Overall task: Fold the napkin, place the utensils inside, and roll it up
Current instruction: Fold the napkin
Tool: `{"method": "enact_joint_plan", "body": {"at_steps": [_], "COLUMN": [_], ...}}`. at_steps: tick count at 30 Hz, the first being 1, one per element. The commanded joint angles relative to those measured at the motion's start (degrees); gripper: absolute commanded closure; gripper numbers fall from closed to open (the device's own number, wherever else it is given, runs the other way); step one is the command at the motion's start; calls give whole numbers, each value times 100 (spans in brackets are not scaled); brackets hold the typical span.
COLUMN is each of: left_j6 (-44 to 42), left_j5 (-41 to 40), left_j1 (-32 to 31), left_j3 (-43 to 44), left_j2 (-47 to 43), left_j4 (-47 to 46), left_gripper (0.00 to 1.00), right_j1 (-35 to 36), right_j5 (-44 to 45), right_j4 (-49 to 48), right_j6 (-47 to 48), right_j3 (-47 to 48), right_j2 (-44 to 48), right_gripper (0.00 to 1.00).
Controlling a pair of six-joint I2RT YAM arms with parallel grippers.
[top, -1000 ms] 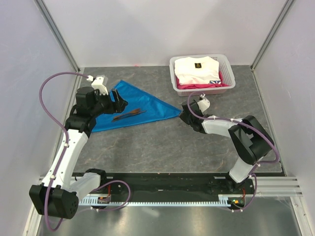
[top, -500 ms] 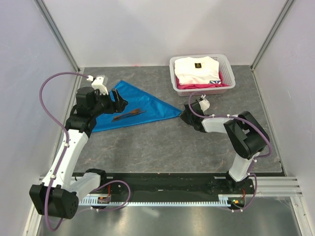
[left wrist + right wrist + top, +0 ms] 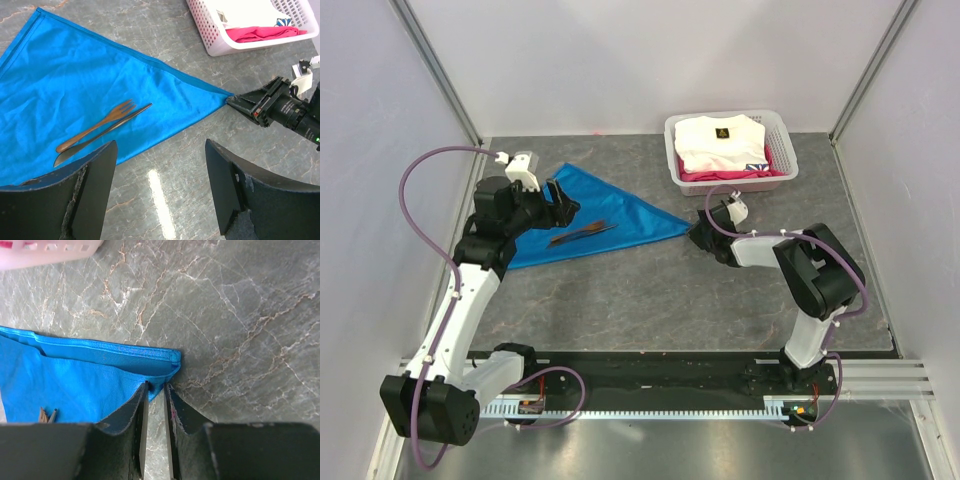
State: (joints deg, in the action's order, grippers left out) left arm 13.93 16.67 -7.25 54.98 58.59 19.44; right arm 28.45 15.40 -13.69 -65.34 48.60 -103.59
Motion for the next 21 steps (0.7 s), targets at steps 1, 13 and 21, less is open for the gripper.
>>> {"method": "enact_joint_plan", "body": {"at_steps": [1,13,21], "left_j6": [-22,-31,-40], "left_j5": [100,197,232], "left_j1": [-14,-14,-14], "left_j3": [-58,-119,-137], "left_j2": [-119,-207,-216], "left_j4": [-274,-283,-283], "left_gripper": [22,21,21], "right_j1": [-67,-102,-94], "right_j5": [33,139,130], "right_j4": [235,262,279], "right_j6": [4,-207,-119], "right_j3": [36,-158,-26], "right_j2": [-258,-311,-460], "right_gripper": [74,71,81]}}
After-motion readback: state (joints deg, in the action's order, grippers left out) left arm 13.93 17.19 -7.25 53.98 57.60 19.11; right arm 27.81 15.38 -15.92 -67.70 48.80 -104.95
